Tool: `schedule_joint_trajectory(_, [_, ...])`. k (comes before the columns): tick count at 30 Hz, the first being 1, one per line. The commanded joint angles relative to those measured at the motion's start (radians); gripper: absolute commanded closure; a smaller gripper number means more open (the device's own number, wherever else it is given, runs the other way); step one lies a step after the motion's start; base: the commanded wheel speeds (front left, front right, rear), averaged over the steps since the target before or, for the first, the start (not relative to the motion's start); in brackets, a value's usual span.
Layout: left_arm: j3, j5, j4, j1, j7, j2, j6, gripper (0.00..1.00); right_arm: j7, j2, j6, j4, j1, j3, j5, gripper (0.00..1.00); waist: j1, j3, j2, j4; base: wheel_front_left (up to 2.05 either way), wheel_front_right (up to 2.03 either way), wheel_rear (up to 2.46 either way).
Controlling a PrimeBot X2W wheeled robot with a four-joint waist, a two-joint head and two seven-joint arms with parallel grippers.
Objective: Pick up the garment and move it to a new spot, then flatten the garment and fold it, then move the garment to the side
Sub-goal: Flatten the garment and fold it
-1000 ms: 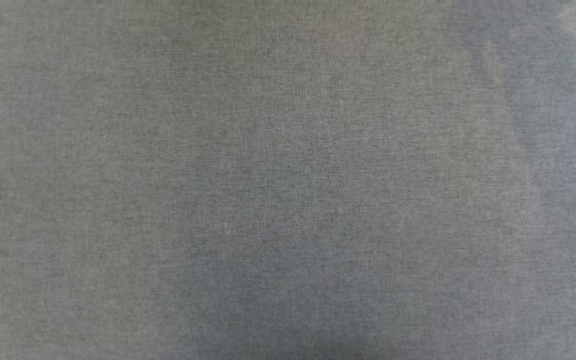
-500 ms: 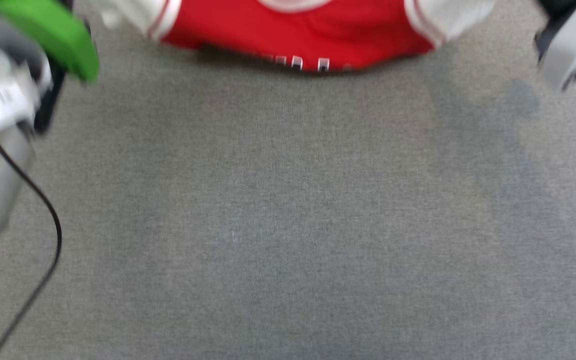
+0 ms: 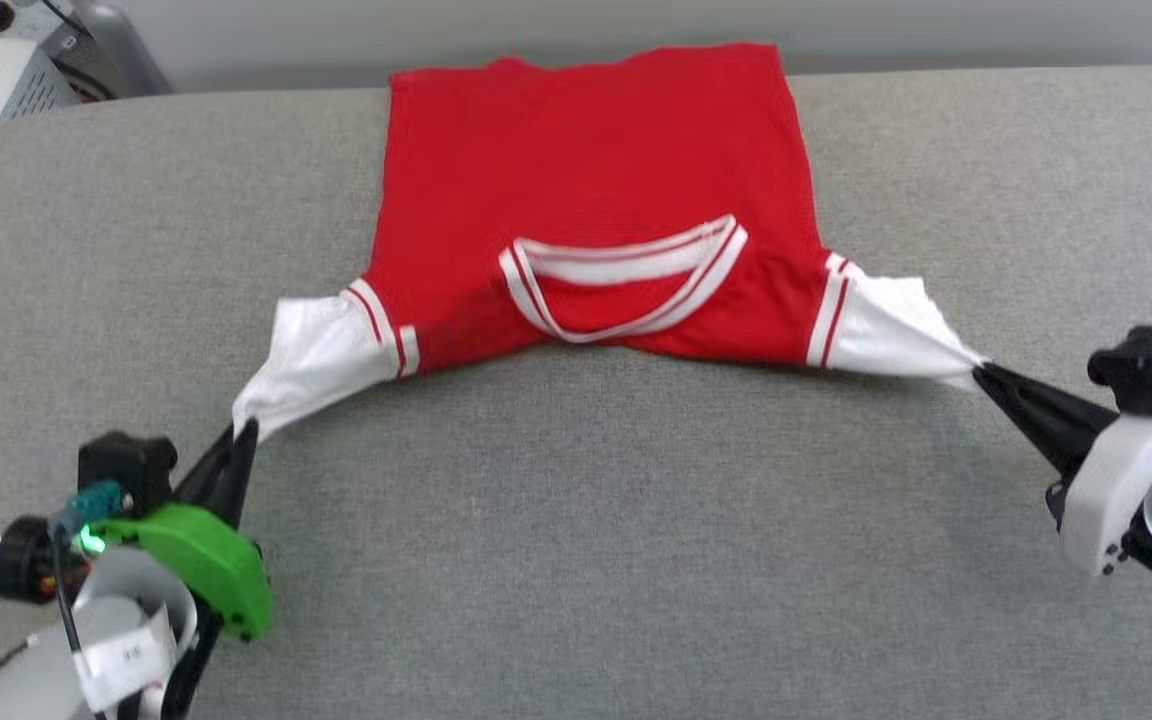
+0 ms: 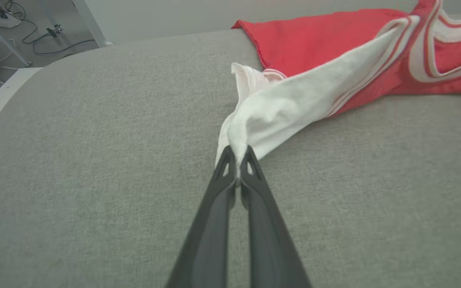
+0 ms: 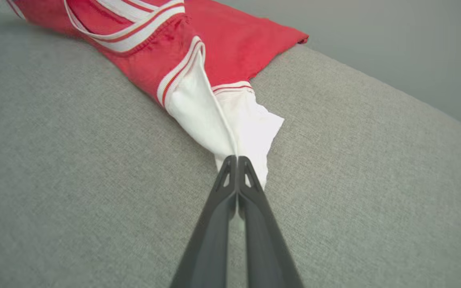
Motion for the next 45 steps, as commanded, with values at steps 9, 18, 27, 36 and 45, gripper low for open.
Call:
schedule_joint_trajectory(9, [0.071,-0.023,-0.064,0.250,-0.006,-0.002,0.073,1.00,-0.009,-0.007,-0.001,-0.021,0.356,-0.239,-0.049,1.00,0.0001,-0.067,0.0000,0.006,0.00,0.00,0.00])
schedule_joint_trajectory(18, [0.110,-0.015,-0.088,0.412,-0.006,-0.018,0.092,1.00,0.021,-0.020,-0.001,-0.089,0.670,-0.435,-0.043,1.00,0.0001,-0.097,0.0000,0.021,0.00,0.00,0.00])
schedule_joint_trajectory(27, [0.115,0.017,-0.108,0.426,-0.006,-0.041,0.107,1.00,0.123,0.002,-0.001,-0.147,0.826,-0.539,-0.051,1.00,0.0001,-0.086,0.0000,0.046,0.00,0.00,0.00])
schedule_joint_trajectory(36, [0.124,0.068,-0.186,0.401,-0.005,-0.051,0.140,1.00,0.225,-0.036,-0.001,-0.245,0.790,-0.716,-0.114,0.00,0.0001,-0.064,0.0000,0.064,0.00,0.00,0.00])
schedule_joint_trajectory(45, [0.132,0.145,-0.289,0.320,-0.005,-0.065,0.177,1.00,0.340,-0.094,-0.001,-0.384,0.581,-0.981,-0.169,0.00,0.0001,0.043,0.0000,0.133,0.00,0.00,0.00])
